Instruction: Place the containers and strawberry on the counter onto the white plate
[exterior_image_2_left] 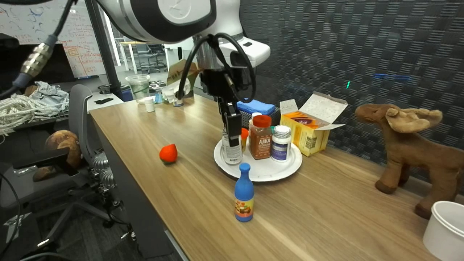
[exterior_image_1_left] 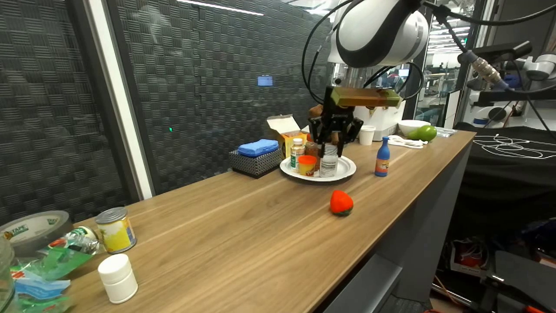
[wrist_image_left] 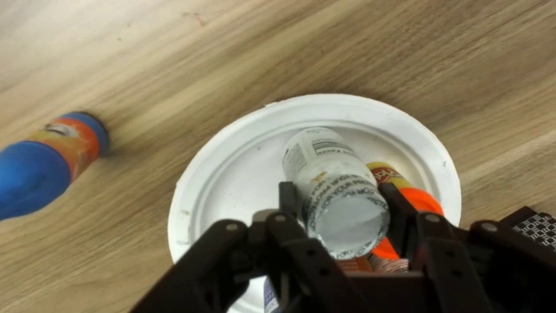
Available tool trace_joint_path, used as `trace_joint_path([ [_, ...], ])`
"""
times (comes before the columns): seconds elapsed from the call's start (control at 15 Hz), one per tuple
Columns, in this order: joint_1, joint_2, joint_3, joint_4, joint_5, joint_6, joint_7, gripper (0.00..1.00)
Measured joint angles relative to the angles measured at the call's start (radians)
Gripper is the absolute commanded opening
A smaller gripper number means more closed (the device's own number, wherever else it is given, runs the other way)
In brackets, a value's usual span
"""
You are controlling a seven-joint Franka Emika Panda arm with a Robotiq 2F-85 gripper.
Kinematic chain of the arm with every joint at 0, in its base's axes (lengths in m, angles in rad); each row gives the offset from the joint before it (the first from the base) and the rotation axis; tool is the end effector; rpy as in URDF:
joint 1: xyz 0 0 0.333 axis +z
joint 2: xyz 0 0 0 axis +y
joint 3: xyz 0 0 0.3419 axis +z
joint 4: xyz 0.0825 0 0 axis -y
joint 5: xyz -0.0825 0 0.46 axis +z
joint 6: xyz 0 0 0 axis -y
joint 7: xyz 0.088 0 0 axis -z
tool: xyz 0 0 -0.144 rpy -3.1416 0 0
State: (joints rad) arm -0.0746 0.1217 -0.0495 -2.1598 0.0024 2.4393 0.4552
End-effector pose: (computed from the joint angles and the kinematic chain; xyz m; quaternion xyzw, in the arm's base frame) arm 0.6305 -0.0786 0.2965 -0.9552 0.2851 -0.0782 0.0109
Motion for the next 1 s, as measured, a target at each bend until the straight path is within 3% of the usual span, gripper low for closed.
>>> trace_joint_path([
  [0.13, 0.009, 0.009, 0.0, 0.008, 0.006, 0.0, 0.0, 0.26],
  [0.2, 0.012, 0.013, 0.0, 0.011, 0.007, 0.0, 0.0, 0.72],
  [0.47, 0.021, 0.019, 0.0, 0.016, 0.003, 0.0, -0.015, 0.97],
  [1.0, 0.026, -0.079, -0.018, 0.009, -0.167, -0.027, -0.017, 1.0],
])
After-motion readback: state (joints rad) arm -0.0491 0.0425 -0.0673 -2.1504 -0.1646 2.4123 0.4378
